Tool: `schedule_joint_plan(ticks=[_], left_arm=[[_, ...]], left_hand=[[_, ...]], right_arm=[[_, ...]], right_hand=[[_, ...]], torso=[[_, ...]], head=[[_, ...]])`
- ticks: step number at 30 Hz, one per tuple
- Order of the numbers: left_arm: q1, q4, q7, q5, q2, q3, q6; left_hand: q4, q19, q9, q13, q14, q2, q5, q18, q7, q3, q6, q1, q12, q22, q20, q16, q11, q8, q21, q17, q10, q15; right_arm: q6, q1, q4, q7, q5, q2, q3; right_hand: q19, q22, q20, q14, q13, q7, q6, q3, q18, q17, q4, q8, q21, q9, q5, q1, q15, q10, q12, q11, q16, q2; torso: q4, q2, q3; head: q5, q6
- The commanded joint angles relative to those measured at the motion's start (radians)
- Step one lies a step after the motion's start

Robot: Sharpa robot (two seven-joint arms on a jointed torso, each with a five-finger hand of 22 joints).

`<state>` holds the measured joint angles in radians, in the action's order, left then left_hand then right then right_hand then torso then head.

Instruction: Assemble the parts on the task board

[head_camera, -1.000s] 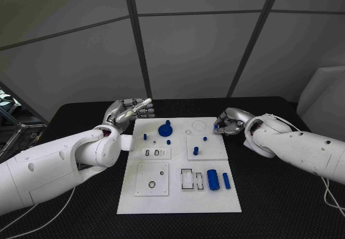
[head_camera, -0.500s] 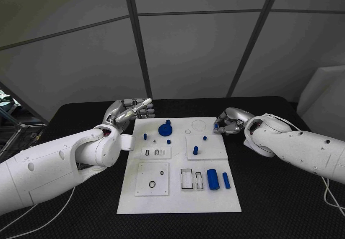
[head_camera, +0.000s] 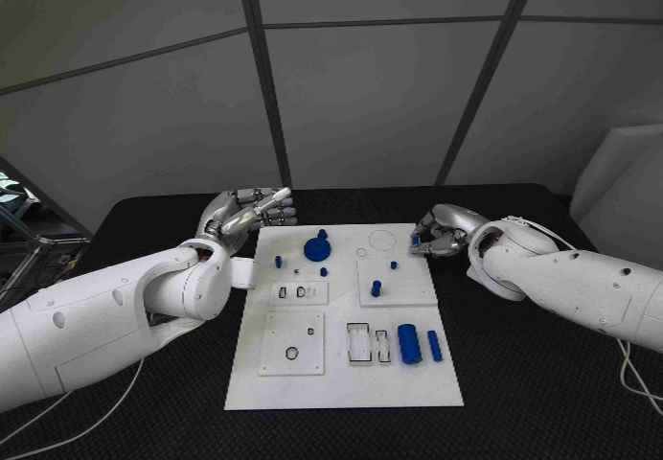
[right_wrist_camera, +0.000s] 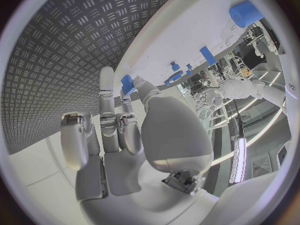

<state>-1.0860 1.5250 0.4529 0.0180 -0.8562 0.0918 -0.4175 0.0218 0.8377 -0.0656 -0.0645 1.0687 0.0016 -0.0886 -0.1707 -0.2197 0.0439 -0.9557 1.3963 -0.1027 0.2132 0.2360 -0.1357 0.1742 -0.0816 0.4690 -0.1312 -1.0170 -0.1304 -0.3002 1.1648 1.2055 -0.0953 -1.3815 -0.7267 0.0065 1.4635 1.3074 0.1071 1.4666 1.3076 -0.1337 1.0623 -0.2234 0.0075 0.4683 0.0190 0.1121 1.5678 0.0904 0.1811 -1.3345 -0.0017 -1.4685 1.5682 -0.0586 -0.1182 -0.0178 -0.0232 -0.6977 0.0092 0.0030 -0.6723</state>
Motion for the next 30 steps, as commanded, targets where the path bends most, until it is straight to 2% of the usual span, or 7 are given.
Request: schedule_joint_plan(ticks=[1, 5, 9, 18, 24, 30], left_arm=[[-0.001, 0.001, 0.002, 0.005, 0.000, 0.001, 0.010], [-0.001, -0.001, 0.001, 0.005, 0.000, 0.001, 0.010], [-0.001, -0.005, 0.001, 0.005, 0.001, 0.001, 0.010], [-0.001, -0.018, 0.000, 0.005, 0.004, 0.001, 0.011], [-0.002, -0.026, -0.001, 0.005, 0.009, 0.001, 0.011], [-0.002, -0.030, -0.003, 0.005, 0.017, 0.000, 0.011]], left_hand=[[-0.006, 0.003, 0.001, 0.001, 0.004, 0.008, 0.005, -0.011, -0.004, 0.000, 0.002, -0.002, 0.003, 0.001, 0.001, 0.003, 0.001, 0.004, 0.006, -0.002, 0.003, 0.000], [-0.006, 0.003, 0.001, 0.001, 0.004, 0.008, 0.005, -0.011, -0.004, 0.000, 0.002, -0.002, 0.003, 0.001, 0.001, 0.003, 0.001, 0.004, 0.006, -0.002, 0.003, 0.000], [-0.006, 0.003, 0.001, 0.001, 0.004, 0.008, 0.005, -0.011, -0.004, 0.000, 0.002, -0.002, 0.003, 0.001, 0.001, 0.003, 0.001, 0.004, 0.006, -0.002, 0.003, 0.000], [-0.006, 0.003, 0.001, 0.001, 0.004, 0.008, 0.005, -0.011, -0.004, 0.000, 0.002, -0.002, 0.003, 0.001, 0.001, 0.003, 0.001, 0.004, 0.006, -0.002, 0.003, 0.000], [-0.007, 0.003, 0.001, 0.001, 0.004, 0.009, 0.005, -0.011, -0.004, 0.000, 0.002, -0.002, 0.004, 0.002, 0.001, 0.004, 0.001, 0.004, 0.006, -0.002, 0.003, 0.000], [-0.007, 0.003, 0.001, 0.001, 0.004, 0.009, 0.005, -0.011, -0.004, 0.000, 0.002, -0.002, 0.004, 0.002, 0.001, 0.004, 0.001, 0.004, 0.006, -0.002, 0.003, 0.000]], right_arm=[[-0.052, 0.001, 0.017, 0.012, -0.013, -0.006, 0.000], [-0.072, 0.001, 0.050, 0.014, -0.004, -0.023, 0.001], [-0.083, 0.002, 0.108, 0.004, 0.006, -0.047, 0.003], [-0.088, 0.010, 0.238, -0.032, 0.011, -0.062, 0.018], [-0.075, 0.013, 0.285, -0.059, -0.002, -0.012, 0.021], [-0.047, 0.014, 0.275, -0.072, -0.017, 0.070, 0.020]], right_hand=[[0.107, 0.263, -0.007, 0.031, 0.263, 0.001, 0.011, -0.002, -0.007, 0.001, 0.006, 0.004, 0.003, 0.002, -0.006, 0.013, -0.008, -0.102, 0.003, 0.006, 0.004, 0.007], [0.107, 0.263, -0.007, 0.031, 0.263, 0.002, 0.013, -0.002, -0.007, 0.001, 0.008, 0.004, 0.003, 0.002, -0.009, 0.017, -0.008, -0.102, 0.003, 0.007, 0.004, 0.008], [0.107, 0.263, -0.007, 0.031, 0.263, 0.002, 0.013, -0.003, -0.007, 0.002, 0.008, 0.004, 0.003, 0.002, -0.009, 0.018, -0.009, -0.102, 0.003, 0.007, 0.004, 0.009], [0.107, 0.263, -0.007, 0.031, 0.263, 0.003, 0.014, -0.003, -0.007, 0.002, 0.009, 0.004, 0.003, 0.002, -0.010, 0.019, -0.009, -0.102, 0.003, 0.007, 0.004, 0.009], [0.107, 0.263, -0.007, 0.031, 0.263, 0.003, 0.015, -0.004, -0.007, 0.002, 0.009, 0.004, 0.003, 0.002, -0.011, 0.019, -0.009, -0.102, 0.003, 0.008, 0.004, 0.011], [0.107, 0.263, -0.007, 0.031, 0.263, 0.004, 0.015, -0.005, -0.007, 0.002, 0.009, 0.004, 0.003, 0.002, -0.010, 0.018, -0.009, -0.102, 0.003, 0.008, 0.004, 0.013]], torso=[[-0.0017, 0.001, 0.0013], [-0.0022, 0.003, 0.0008], [-0.0024, 0.005, -0.0005], [-0.0022, 0.016, -0.0050], [0.0000, 0.020, -0.0092], [-0.0001, 0.020, -0.0096]], head=[[0.001, -0.001], [-0.001, 0.000], [0.001, 0.004], [0.006, -0.002], [0.014, -0.012], [0.030, -0.025]])
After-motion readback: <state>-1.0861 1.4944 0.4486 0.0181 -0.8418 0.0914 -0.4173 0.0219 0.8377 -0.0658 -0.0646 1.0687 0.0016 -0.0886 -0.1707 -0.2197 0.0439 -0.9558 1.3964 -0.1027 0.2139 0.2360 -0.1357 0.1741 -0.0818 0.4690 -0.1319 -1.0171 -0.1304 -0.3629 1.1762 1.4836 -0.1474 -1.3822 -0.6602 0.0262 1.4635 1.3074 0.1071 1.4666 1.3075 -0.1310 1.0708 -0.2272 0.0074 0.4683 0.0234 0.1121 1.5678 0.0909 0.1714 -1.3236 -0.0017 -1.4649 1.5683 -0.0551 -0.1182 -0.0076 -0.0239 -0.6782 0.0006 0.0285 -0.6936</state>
